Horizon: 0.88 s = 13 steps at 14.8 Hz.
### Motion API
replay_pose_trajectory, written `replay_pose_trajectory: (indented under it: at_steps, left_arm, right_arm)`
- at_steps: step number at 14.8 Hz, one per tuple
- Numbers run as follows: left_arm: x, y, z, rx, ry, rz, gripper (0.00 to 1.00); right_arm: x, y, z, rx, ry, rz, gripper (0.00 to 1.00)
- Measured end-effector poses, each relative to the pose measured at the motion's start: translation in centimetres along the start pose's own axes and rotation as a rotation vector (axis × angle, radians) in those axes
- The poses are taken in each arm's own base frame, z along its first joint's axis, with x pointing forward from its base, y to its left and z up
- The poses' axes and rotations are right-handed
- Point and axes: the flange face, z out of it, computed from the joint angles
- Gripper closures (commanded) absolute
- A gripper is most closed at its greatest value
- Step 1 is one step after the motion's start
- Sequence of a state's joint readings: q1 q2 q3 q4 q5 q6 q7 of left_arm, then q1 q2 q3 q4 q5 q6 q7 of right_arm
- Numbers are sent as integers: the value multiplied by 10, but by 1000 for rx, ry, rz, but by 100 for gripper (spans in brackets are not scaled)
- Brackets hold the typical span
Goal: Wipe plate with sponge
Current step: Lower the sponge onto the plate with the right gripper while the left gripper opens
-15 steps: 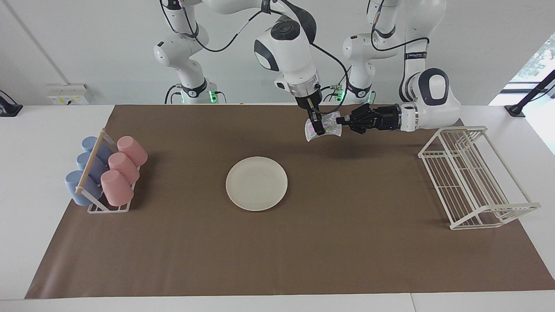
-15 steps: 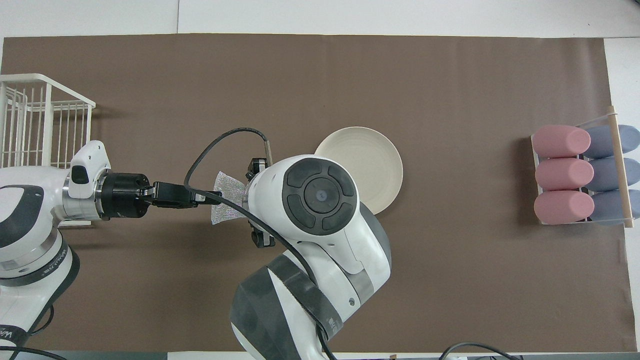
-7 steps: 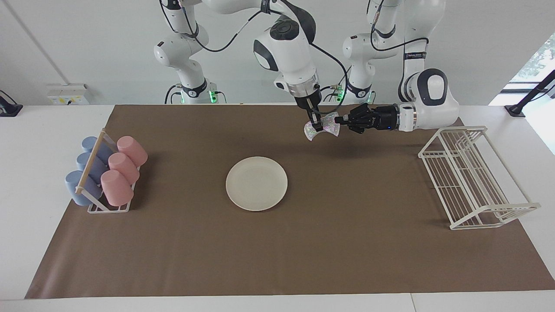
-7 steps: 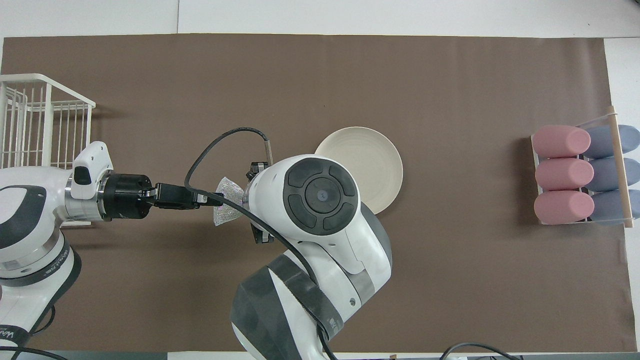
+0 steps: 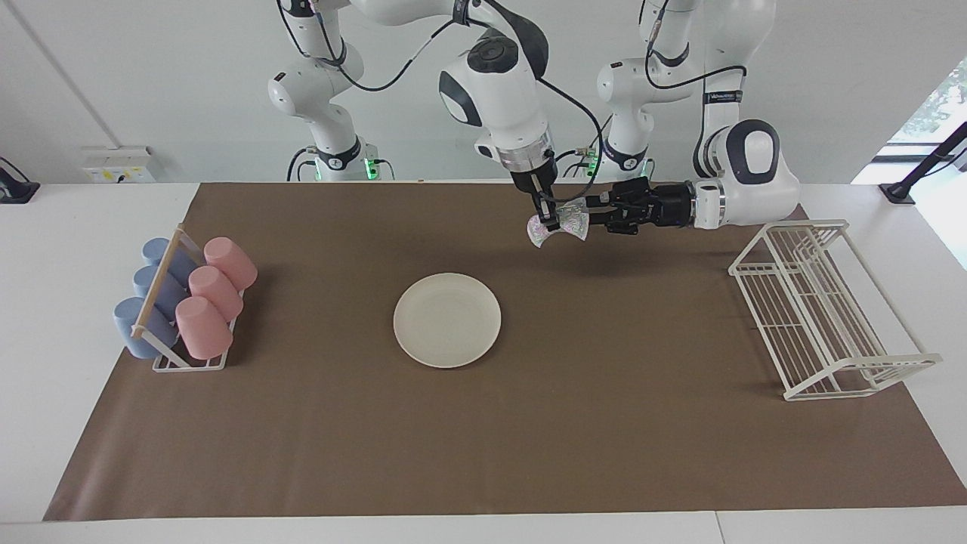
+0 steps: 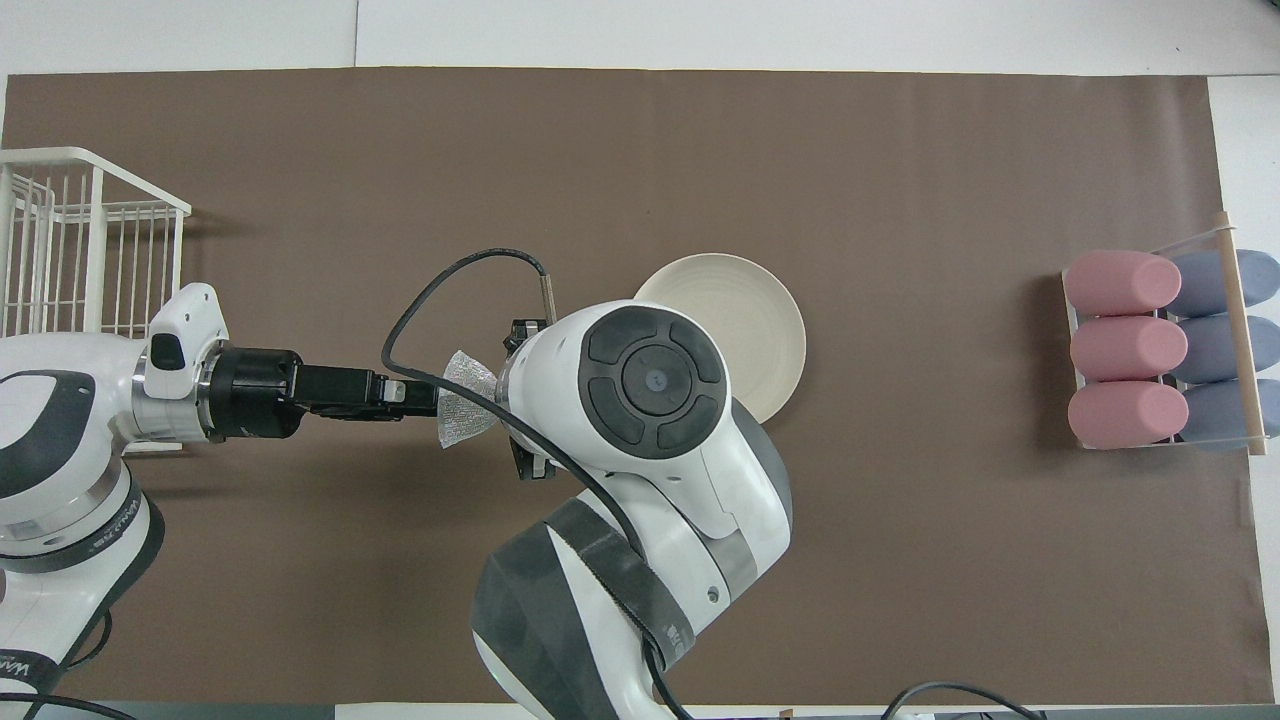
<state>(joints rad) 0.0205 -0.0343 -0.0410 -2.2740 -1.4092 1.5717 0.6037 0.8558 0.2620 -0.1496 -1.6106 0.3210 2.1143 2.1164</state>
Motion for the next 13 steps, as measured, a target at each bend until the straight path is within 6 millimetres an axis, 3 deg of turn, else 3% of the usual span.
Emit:
replay_pose_trajectory:
  at_steps: [2,4,9,11,13]
  left_arm:
    - [0,0,0,0,0,0,0]
    - [0,0,0,0,0,0,0]
    - [0,-2,-1,16,-5,1,0]
    - [0,-4,-2,47,-9,3,0]
    - [2,-6,-6,112,0,13,0]
  right_arm:
    - [17,-10,-2,-11,22,25,100]
    - [51,-33,-8,-5,71,65,100]
    - [177,-94,-30,13,132,115,100]
    - [216,-104,-26,53,131,116,100]
    - [239,-96,-5,114,126,110,100]
